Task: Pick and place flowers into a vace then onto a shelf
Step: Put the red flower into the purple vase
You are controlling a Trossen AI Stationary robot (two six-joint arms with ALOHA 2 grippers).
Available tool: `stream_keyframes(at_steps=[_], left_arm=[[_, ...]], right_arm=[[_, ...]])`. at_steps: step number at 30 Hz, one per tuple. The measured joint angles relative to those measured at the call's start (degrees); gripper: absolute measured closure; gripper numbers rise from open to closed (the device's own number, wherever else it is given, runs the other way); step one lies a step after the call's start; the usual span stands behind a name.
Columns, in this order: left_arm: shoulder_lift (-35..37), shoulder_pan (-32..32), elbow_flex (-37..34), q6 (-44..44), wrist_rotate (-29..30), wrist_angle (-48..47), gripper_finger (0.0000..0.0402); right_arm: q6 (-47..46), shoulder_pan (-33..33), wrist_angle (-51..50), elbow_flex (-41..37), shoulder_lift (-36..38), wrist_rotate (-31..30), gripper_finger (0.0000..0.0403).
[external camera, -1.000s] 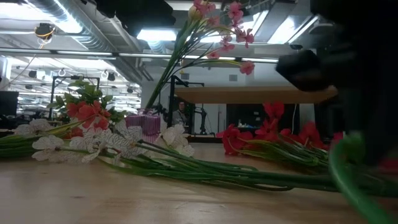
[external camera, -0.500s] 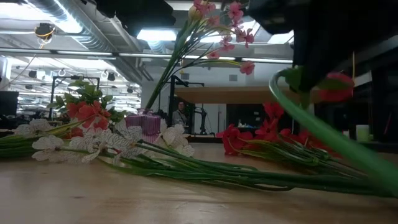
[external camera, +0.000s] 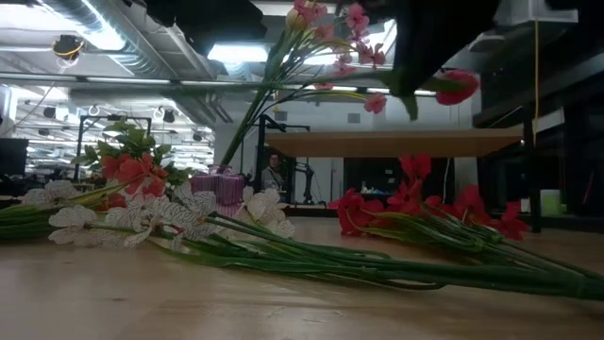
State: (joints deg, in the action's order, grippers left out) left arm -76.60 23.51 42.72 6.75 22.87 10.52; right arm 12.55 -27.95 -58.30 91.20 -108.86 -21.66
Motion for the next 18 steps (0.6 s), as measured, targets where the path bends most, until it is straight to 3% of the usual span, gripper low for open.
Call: stream_keyframes(at_steps=[5,11,18], left_arm=[[0.00,0.01,0.00,1.58,1.01,2.20,0.0282],[0.01,0.00,0.00,3.84,1.09,7.32,0.0233],[0.02,-1.08,0.00,14.73,0.90,7.38,0.0197]], right_arm=[[1.47,1.95,-0.64,0.00,0.38,-1.34,0.0401],[4.89,3.90,0.47,-0.02,0.39,-1.46,0.0401],[9.98,5.28,2.72,-0.02,0.39,-5.27,0.0401]])
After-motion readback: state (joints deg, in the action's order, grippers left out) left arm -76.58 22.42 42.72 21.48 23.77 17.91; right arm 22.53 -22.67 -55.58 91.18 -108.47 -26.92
